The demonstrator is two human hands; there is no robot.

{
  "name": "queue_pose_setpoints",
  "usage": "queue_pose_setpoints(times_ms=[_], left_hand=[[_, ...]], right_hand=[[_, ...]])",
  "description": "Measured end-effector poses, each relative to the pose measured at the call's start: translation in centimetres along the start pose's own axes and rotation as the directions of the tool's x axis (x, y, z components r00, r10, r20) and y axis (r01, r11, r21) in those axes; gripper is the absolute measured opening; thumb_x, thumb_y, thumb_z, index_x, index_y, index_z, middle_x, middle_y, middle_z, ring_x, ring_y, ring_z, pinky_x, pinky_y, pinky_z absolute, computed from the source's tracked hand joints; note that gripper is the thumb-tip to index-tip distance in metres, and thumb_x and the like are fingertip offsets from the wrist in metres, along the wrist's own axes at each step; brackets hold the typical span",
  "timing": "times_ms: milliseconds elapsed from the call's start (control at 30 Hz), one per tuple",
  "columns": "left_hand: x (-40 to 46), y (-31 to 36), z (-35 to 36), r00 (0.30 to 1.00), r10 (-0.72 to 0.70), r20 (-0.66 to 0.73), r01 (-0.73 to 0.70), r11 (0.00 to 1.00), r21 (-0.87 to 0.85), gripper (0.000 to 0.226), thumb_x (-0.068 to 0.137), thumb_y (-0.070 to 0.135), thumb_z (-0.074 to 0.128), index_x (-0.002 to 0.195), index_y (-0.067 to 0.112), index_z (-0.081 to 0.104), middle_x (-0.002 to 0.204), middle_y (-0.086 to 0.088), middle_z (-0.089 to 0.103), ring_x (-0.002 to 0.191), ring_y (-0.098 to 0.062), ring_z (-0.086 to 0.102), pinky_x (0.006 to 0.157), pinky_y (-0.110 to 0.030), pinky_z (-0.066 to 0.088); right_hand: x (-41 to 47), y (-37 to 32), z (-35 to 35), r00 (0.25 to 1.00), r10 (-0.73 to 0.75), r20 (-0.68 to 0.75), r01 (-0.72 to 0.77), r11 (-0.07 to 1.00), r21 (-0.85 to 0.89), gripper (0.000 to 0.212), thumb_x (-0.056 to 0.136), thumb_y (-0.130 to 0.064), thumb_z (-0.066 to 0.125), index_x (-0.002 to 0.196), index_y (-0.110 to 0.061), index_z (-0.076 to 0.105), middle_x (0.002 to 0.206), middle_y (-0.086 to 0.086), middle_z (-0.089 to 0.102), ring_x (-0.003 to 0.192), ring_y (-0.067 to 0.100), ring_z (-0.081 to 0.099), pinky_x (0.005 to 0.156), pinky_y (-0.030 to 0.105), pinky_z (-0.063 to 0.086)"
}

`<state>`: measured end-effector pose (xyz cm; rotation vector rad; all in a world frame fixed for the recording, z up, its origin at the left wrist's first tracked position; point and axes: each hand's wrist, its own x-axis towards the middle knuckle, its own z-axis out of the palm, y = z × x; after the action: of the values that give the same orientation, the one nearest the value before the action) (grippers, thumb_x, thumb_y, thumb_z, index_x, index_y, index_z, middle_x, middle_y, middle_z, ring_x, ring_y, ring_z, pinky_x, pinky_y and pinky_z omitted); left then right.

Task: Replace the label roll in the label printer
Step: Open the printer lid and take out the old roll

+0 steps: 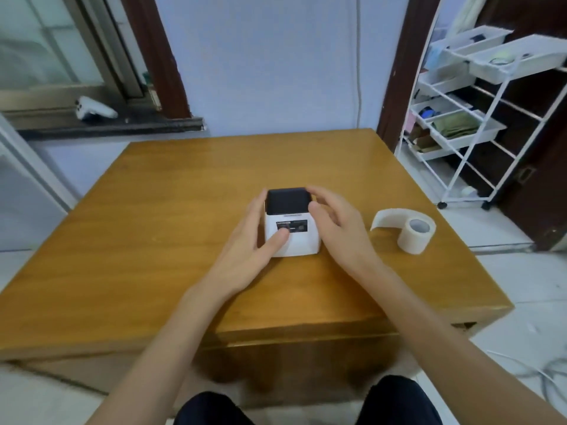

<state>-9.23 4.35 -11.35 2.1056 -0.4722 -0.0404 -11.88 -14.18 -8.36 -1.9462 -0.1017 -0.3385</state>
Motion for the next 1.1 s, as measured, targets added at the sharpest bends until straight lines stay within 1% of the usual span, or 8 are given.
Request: queue_pose_setpoints(times_ms=[100,200,300,467,567,800,967,1100], left_hand=[[0.1,0.4,0.1,1.0,-0.028,0.004,0.028,0.999,0.044,0.087,0.084,0.068,0.054,0.153,0.045,0.006,0.161,0.016,0.025,0.147,-0.006,0.026,0.119,-0.044,0.028],[0.2,0.9,0.0,0.999,-0.044,-0.005,0.044,0.998,0.054,0.093,0.08,0.063,0.064,0.153,0.045,0.009,0.156,0.021,0.031,0.138,-0.003,0.036,0.11,-0.033,0.035],[0.4,1.1,-0.1,0.996,-0.086,-0.011,0.086,0.996,0.038,0.102,0.072,0.064,0.07,0.153,0.044,0.01,0.144,0.028,0.039,0.127,0.002,0.041,0.098,-0.027,0.037],[0.6,0.9,-0.2,0.992,-0.124,-0.017,0.124,0.992,-0.011,0.112,0.064,0.06,0.078,0.152,0.046,0.01,0.125,0.052,0.033,0.127,0.01,0.041,0.105,-0.027,0.037],[0.5,0.8,-0.2,0.992,-0.123,-0.022,0.123,0.992,-0.013,0.114,0.061,0.059,0.08,0.151,0.048,0.011,0.117,0.059,0.032,0.118,0.025,0.038,0.104,-0.025,0.036],[0.0,0.9,-0.1,0.995,-0.104,0.006,0.104,0.994,0.016,0.119,0.057,0.059,0.084,0.149,0.052,0.009,0.147,0.022,0.035,0.133,-0.002,0.041,0.112,-0.037,0.038],[0.0,0.8,-0.5,0.992,-0.116,0.049,0.118,0.993,-0.023,0.126,0.051,0.057,0.085,0.147,0.058,0.003,0.14,0.014,0.035,0.124,0.005,0.044,0.106,-0.032,0.039],[0.4,0.6,-1.3,0.985,-0.108,0.131,0.111,0.994,-0.017,0.128,0.05,0.055,0.087,0.138,0.068,-0.005,0.141,0.027,0.031,0.126,0.01,0.04,0.107,-0.028,0.035]], right_hand=[[-0.1,0.0,-0.3,0.992,0.121,0.03,-0.124,0.985,0.123,0.04,0.102,-0.024,0.046,0.142,-0.023,0.048,0.128,-0.014,0.057,0.102,-0.02,0.053,0.089,0.008,0.042],[0.2,0.7,-0.6,0.978,0.193,0.076,-0.201,0.973,0.117,0.046,0.102,-0.026,0.045,0.147,-0.025,0.04,0.145,-0.006,0.051,0.126,0.001,0.05,0.11,0.03,0.041],[0.6,1.6,-0.9,0.969,0.231,0.089,-0.236,0.97,0.053,0.044,0.101,-0.02,0.047,0.145,-0.02,0.045,0.14,-0.002,0.058,0.128,0.011,0.054,0.112,0.039,0.041],[0.4,1.6,-1.1,0.977,0.203,0.069,-0.206,0.978,0.031,0.041,0.099,-0.008,0.05,0.14,-0.013,0.051,0.129,-0.008,0.061,0.107,-0.013,0.056,0.087,-0.001,0.04],[0.2,1.9,-1.2,0.979,0.186,0.089,-0.194,0.977,0.086,0.043,0.098,-0.003,0.051,0.139,-0.016,0.051,0.122,-0.013,0.059,0.091,-0.029,0.055,0.083,-0.001,0.043],[0.0,2.4,-1.7,0.97,0.21,0.123,-0.217,0.975,0.048,0.046,0.093,-0.007,0.056,0.137,-0.023,0.055,0.118,-0.014,0.067,0.102,-0.004,0.066,0.099,0.028,0.051],[0.3,2.3,-2.3,0.957,0.193,0.219,-0.206,0.978,0.039,0.057,0.089,0.001,0.058,0.133,-0.034,0.054,0.121,0.001,0.06,0.098,0.013,0.068,0.096,0.02,0.049],[1.0,2.0,-3.1,0.923,0.233,0.304,-0.251,0.968,0.018,0.06,0.09,-0.005,0.062,0.138,-0.038,0.048,0.115,0.005,0.067,0.096,0.007,0.068,0.086,0.016,0.048]])
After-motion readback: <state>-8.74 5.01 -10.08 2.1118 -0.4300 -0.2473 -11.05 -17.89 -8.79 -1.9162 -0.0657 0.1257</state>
